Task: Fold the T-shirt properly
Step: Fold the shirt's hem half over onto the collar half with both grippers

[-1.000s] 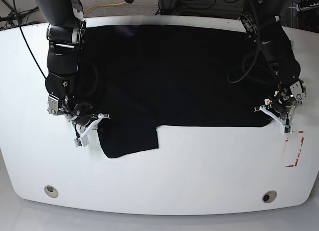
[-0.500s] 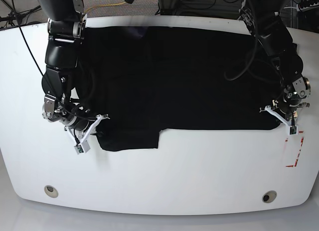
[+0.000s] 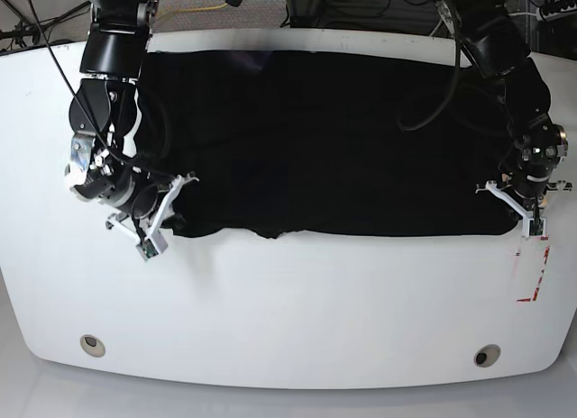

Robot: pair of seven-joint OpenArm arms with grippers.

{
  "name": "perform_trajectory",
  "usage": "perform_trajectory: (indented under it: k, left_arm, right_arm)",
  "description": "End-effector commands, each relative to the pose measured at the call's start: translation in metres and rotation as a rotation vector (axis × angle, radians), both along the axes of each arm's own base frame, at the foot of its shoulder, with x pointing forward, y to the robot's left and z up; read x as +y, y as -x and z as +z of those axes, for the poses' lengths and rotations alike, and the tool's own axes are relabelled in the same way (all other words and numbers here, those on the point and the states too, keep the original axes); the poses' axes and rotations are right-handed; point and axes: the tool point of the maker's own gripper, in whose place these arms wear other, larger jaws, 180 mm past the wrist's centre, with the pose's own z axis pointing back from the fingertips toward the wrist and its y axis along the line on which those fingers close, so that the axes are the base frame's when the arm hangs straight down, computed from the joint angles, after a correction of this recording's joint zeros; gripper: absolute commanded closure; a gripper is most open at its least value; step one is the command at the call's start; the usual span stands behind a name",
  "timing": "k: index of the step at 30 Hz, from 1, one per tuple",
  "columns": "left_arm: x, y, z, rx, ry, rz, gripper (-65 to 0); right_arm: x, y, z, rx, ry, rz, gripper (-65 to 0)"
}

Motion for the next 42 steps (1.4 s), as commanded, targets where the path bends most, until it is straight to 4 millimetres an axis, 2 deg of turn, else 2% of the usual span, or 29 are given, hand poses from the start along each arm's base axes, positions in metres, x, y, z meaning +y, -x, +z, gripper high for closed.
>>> perform_trajectory:
  k: [1, 7, 10, 13, 16, 20, 22, 23, 25, 26, 29, 30, 32, 36, 39, 42]
  left_arm:
    - [0.008, -0.004, 0.024, -0.059, -0.041, 0.005, 0.0]
    - [0.008, 0.018, 0.024, -0.04, -0.095, -0.011, 0.0]
    - [0.006, 0.034, 0.021, -0.016, -0.122, -0.027, 0.0]
    - [-0.005, 0.049, 0.01, 0.037, -0.136, -0.103, 0.0]
    - [-0.014, 0.061, 0.003, 0.081, -0.149, -0.179, 0.0]
    - [-0.021, 0.089, -0.009, 0.153, -0.166, -0.256, 0.0]
    - [-0.026, 0.103, -0.017, 0.192, -0.167, -0.288, 0.0]
    - [-0.026, 0.108, -0.019, 0.202, -0.168, -0.29, -1.5]
    - [-0.023, 0.116, -0.022, 0.225, -0.177, -0.295, -13.3]
    - [-0.021, 0.117, -0.021, 0.23, -0.184, -0.297, -17.1]
    - [-0.017, 0.121, -0.021, 0.24, -0.195, -0.3, -35.8]
    - [-0.016, 0.121, -0.02, 0.237, -0.195, -0.298, -39.3]
    - [-0.015, 0.12, -0.016, 0.228, -0.202, -0.293, -42.1]
    - [-0.001, 0.119, 0.008, 0.152, -0.195, -0.242, -42.1]
    - [0.011, 0.115, 0.027, 0.108, -0.195, -0.232, -42.1]
    - [0.01, 0.111, 0.043, 0.088, -0.187, -0.238, -42.1]
  right_arm:
    - [-0.013, -0.001, 0.02, -0.069, 0.019, -0.029, 0.0]
    - [-0.023, 0.043, 0.019, -0.051, 0.078, -0.046, 0.0]
    - [-0.016, 0.069, 0.016, -0.033, 0.036, -0.035, 0.0]
    - [-0.019, 0.089, 0.014, -0.014, -0.025, -0.063, 0.0]
    - [-0.018, 0.101, 0.007, 0.014, -0.068, -0.08, 0.0]
    - [-0.016, 0.118, -0.006, 0.066, -0.07, -0.079, 0.0]
    - [-0.016, 0.124, -0.013, 0.09, -0.074, -0.082, -3.3]
    - [-0.016, 0.127, -0.016, 0.101, -0.075, -0.083, -5.9]
    - [-0.018, 0.131, -0.02, 0.118, -0.075, -0.092, -16.3]
    - [-0.018, 0.132, -0.021, 0.121, -0.074, -0.093, -19.3]
    - [-0.02, 0.136, -0.022, 0.128, -0.072, -0.098, -32.8]
    - [-0.024, 0.139, -0.022, 0.132, -0.064, -0.107, -35.4]
    - [-0.039, 0.143, -0.021, 0.13, -0.052, -0.146, -38.4]
    - [-0.073, 0.145, -0.012, 0.102, -0.023, -0.246, -38.5]
    - [-0.078, 0.144, -0.01, 0.093, -0.019, -0.253, -38.5]
    - [-0.07, 0.141, -0.001, 0.065, -0.057, -0.237, -38.5]
